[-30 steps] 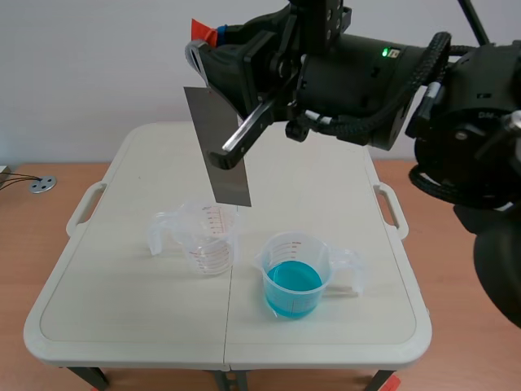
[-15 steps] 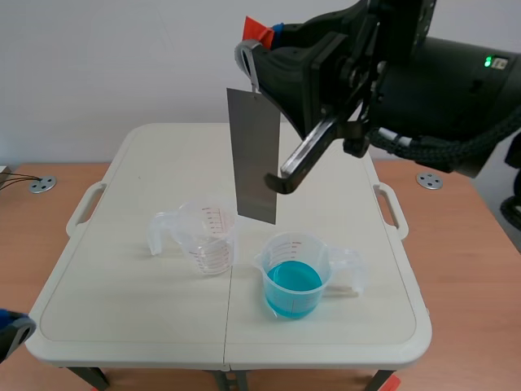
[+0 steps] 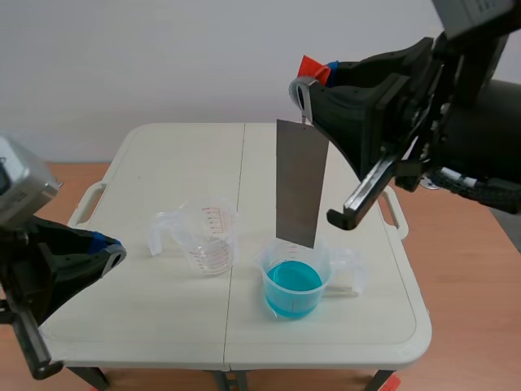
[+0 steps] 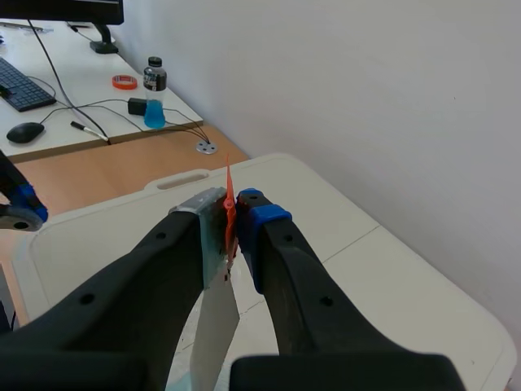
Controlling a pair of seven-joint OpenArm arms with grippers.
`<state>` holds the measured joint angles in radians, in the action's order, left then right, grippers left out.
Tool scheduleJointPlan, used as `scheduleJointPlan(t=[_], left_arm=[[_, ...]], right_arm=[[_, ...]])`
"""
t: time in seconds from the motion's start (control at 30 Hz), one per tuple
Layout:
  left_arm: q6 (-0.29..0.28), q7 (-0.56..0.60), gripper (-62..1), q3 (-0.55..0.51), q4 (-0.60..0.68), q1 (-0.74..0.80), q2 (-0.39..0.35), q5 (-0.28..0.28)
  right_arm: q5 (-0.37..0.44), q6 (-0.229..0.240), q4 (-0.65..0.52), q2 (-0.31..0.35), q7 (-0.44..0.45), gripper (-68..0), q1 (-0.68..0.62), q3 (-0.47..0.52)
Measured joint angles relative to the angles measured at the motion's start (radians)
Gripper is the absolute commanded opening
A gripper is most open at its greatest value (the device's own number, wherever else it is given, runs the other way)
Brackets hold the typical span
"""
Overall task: Hold the metal plate by the orange handle, dip it into the blue solution, take it out and point at it, then put the plate back in the beaker on the left.
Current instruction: 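Point at the plate with the left hand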
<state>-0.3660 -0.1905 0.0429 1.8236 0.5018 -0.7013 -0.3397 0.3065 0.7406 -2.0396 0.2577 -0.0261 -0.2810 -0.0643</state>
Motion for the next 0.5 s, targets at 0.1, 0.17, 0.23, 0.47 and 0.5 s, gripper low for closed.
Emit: scheduleJointPlan(t=[0.1, 0.17, 0.23, 0.47, 0.5], left_arm=[[-0.056, 0.0, -59.4, 0.079, -0.078, -0.113, 0.0, 0.002], [-0.082, -0.001, -59.4, 0.14, -0.129, -0.185, 0.0, 0.003], [-0.108, -0.001, -59.4, 0.201, -0.175, -0.254, 0.0, 0.003], [-0.19, 0.0, -59.4, 0.342, -0.323, -0.477, 0.052, 0.003], [-0.2, 0.0, -59.4, 0.352, -0.34, -0.501, 0.067, 0.003]], right_arm=[[0.0, 0.0, 0.0, 0.0, -0.001, -66.0, -0.002, 0.013], [0.0, 0.0, 0.0, 0.0, -0.001, -66.0, -0.002, 0.018], [0.0, 0.0, 0.0, 0.0, -0.001, -66.0, -0.002, 0.023], [0.0, 0.0, 0.0, 0.0, 0.014, -66.0, -0.002, 0.032], [0.0, 0.0, 0.0, 0.0, 0.014, -66.0, -0.002, 0.032]])
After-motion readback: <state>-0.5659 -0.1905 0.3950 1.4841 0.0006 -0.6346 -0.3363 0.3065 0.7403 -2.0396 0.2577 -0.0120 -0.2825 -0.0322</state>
